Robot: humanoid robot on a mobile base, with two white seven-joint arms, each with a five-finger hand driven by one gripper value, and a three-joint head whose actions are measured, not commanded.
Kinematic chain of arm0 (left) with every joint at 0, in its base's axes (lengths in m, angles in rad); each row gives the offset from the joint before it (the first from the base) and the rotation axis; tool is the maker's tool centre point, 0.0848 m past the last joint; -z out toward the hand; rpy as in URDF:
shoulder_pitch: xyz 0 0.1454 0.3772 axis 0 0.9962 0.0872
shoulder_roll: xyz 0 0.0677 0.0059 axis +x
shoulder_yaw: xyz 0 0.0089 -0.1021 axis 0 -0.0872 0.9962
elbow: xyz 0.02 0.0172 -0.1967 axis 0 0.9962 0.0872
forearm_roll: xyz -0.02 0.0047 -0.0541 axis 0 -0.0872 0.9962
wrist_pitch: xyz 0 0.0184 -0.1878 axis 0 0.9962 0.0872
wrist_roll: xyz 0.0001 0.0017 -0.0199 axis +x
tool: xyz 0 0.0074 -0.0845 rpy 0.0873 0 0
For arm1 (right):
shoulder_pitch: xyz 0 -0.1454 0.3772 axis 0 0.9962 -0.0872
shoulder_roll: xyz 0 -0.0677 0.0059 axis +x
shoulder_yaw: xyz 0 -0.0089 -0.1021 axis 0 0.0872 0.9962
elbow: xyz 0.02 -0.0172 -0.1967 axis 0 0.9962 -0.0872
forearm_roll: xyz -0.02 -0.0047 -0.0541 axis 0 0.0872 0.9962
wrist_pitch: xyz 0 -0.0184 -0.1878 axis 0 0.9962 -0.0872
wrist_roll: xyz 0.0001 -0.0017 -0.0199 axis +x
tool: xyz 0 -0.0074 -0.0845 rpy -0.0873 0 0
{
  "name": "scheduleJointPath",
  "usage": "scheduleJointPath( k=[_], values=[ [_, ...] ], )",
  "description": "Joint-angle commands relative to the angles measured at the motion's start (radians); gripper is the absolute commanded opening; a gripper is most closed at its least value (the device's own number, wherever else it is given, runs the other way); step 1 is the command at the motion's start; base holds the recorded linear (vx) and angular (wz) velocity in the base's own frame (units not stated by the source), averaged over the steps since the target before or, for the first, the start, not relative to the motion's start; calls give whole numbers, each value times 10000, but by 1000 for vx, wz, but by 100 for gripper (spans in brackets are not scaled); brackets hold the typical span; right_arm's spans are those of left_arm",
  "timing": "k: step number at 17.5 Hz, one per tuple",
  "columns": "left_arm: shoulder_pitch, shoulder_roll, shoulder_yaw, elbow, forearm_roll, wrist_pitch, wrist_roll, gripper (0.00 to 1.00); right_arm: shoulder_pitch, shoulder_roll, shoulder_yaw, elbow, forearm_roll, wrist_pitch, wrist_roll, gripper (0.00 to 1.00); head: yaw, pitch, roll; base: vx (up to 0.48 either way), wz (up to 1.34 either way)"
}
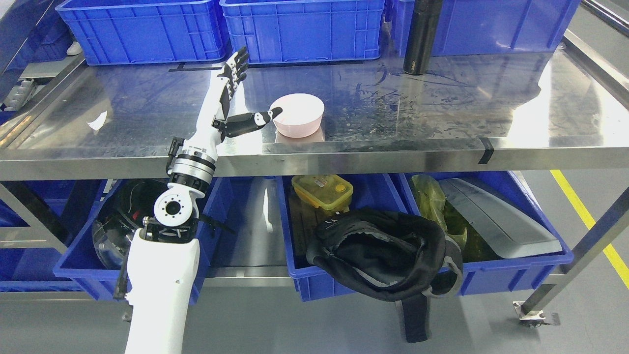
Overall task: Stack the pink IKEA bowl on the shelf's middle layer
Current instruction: 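Move the left hand toward the pink bowl on the shelf, then close the left hand fingers around the pink bowl's rim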
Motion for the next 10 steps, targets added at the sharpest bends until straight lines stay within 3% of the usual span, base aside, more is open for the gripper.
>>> scheduleJointPath(
  k=[1, 5, 10],
  values=[
    [-1313, 2334, -1757, 58, -4314, -9, -1672, 99, 154, -175, 0, -175, -2, 5, -7, 100, 0, 0, 0, 0, 0],
    [-2937, 2534, -2710, 180, -7534, 221, -3729, 97, 154, -175, 0, -175, -2, 5, -7, 100, 0, 0, 0, 0, 0],
    [-3876, 2458, -4107, 685, -8309, 191, -5173, 97, 154, -175, 0, -175, -2, 5, -7, 100, 0, 0, 0, 0, -4]
  ],
)
